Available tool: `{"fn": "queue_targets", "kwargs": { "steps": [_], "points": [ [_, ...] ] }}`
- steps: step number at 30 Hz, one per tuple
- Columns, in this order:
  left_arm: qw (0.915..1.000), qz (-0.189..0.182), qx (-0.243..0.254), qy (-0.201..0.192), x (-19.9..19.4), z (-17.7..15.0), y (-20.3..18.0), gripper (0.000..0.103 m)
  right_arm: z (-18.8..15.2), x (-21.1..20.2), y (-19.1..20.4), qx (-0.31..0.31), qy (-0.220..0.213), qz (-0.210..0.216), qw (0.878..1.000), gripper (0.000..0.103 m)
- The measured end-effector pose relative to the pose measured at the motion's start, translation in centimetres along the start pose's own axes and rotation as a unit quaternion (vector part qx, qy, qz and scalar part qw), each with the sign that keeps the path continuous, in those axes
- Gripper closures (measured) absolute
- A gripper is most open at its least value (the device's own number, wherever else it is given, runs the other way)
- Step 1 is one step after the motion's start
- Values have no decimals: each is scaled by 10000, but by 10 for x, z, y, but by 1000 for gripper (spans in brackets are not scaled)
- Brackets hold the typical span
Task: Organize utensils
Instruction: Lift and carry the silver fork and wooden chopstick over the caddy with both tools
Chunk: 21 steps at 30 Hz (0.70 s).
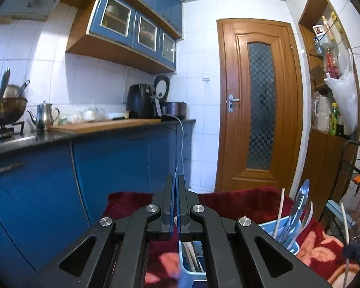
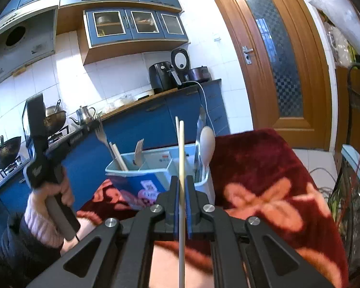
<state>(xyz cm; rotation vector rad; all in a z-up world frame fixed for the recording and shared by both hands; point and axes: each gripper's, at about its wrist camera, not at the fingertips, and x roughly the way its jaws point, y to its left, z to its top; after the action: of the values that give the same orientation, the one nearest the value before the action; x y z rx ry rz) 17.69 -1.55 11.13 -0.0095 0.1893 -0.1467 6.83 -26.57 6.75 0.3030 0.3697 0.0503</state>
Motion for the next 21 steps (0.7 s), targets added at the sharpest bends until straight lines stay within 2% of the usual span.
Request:
{"fn": "queue_targets", "kwargs": {
  "steps": [9,16,21],
  "points": [
    [9999,-82,-49,89,10,-17,2,102,40,42,1,-248,-651,57,9976,97],
    [9997,-178,-117,157,13,-24,3,102,53,73,11,-752,-1100,-336,9905,97],
    [9993,-263,-157,222,16,-29,2,102,62,80,13,-740,-1351,-353,9874,97]
  ]
}}
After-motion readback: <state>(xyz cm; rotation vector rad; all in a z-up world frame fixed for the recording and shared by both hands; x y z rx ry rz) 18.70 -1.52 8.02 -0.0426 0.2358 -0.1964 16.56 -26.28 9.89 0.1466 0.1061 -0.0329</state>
